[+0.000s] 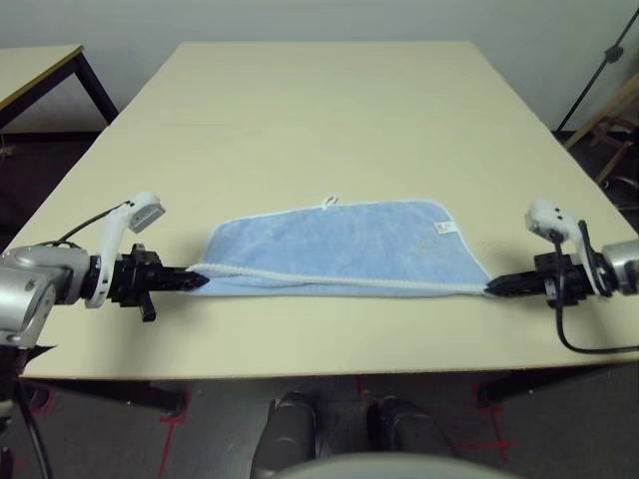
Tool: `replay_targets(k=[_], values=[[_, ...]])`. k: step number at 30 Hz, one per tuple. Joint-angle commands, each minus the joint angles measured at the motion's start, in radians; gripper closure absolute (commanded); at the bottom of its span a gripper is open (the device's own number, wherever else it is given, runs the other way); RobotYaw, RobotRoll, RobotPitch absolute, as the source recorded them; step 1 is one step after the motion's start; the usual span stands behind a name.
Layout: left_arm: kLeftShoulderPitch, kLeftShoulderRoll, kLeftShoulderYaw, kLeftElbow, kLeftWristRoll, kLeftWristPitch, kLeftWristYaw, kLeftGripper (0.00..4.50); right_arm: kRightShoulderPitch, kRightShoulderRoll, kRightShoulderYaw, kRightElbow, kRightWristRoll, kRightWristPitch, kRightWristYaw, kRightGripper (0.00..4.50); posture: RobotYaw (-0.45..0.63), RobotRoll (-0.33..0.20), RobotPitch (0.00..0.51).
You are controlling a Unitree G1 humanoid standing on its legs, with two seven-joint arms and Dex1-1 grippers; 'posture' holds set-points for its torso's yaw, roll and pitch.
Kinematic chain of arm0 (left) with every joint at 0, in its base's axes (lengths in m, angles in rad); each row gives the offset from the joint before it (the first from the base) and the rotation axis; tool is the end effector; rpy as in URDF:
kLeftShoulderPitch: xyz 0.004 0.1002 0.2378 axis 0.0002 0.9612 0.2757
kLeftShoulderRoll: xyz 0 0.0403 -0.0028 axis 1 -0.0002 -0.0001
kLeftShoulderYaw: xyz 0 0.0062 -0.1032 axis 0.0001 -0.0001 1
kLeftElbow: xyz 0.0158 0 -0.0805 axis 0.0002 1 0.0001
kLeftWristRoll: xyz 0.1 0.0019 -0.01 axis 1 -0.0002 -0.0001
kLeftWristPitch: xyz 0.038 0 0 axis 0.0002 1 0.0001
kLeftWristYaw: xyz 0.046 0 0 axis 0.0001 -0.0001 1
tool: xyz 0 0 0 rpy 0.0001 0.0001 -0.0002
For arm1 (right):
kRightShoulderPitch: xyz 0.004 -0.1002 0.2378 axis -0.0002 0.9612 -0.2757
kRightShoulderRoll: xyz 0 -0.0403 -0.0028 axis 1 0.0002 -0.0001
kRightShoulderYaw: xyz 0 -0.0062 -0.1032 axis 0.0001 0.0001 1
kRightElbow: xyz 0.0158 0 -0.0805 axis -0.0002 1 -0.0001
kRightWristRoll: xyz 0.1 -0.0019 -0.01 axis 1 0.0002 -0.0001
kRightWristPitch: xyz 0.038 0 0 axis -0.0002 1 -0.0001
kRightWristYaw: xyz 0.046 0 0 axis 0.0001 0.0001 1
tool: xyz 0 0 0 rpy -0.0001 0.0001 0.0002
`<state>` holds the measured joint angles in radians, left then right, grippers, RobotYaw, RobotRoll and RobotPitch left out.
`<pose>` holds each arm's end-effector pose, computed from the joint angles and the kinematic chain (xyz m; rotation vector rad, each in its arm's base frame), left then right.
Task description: Fold the towel and set it aside.
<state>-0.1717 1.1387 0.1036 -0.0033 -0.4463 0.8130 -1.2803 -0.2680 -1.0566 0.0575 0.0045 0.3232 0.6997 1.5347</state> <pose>0.2128 0.3393 0.1859 0.1704 0.8043 -0.8609 0.2333 -0.3128 0.1691 -0.2156 0.8534 1.2067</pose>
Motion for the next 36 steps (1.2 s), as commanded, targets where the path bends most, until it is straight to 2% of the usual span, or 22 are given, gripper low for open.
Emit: replay_targets(k=[1,3,7,14,20,29,36], values=[[0.004,0.024,-0.012,-0.016,-0.009,0.017,-0.014,4.46,0.012,-0.03,0.015,-0.041,0.038,0.04,0.014,4.5,0.11,0.0,0.119],[-0.003,0.021,-0.016,-0.01,-0.003,0.007,-0.011,4.46,0.003,-0.026,0.016,-0.039,0.039,0.031,0.001,4.5,0.11,0.0,0.118],[-0.08,-0.015,-0.046,0.065,0.055,-0.078,0.024,4.46,-0.114,0.062,0.022,0.095,-0.031,-0.09,-0.109,4.5,0.11,0.0,0.118],[-0.287,-0.092,-0.139,0.305,0.196,-0.258,0.068,4.46,-0.347,0.174,0.057,0.425,-0.165,-0.354,-0.216,4.5,0.12,0.0,0.119],[-0.415,-0.158,-0.201,0.479,0.293,-0.385,0.079,4.46,-0.462,0.257,0.093,0.63,-0.255,-0.542,-0.274,4.5,0.13,0.0,0.122],[-0.496,-0.237,-0.231,0.636,0.372,-0.483,0.095,4.46,-0.596,0.378,0.103,0.854,-0.353,-0.759,-0.403,4.5,0.12,0.0,0.118],[-0.536,-0.273,-0.219,0.732,0.411,-0.557,0.146,4.46,-0.647,0.423,0.097,0.962,-0.397,-0.872,-0.486,4.5,0.12,0.0,0.117]])
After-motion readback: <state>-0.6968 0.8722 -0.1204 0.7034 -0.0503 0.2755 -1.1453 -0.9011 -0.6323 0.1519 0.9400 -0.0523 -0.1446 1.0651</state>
